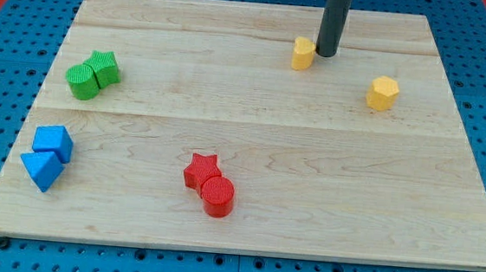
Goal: Push the yellow heart into the top right side of the green star
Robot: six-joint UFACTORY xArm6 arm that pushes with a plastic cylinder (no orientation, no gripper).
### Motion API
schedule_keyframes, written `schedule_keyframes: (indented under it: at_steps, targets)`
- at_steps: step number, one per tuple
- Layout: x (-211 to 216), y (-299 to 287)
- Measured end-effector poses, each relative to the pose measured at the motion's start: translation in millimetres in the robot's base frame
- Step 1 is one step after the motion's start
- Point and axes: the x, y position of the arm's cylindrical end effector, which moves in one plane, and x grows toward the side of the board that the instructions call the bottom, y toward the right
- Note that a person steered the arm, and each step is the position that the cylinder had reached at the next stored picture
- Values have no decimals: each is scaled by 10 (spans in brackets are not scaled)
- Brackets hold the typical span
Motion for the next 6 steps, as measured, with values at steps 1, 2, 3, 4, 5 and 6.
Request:
schedule_keyframes:
  at_steps: [1, 2, 3, 4, 5, 6]
  targets:
    - [112, -224]
    - [135, -664]
    - [117, -1162]
    - [-25, -1400]
    - [-89, -1955]
    - [-20, -2220]
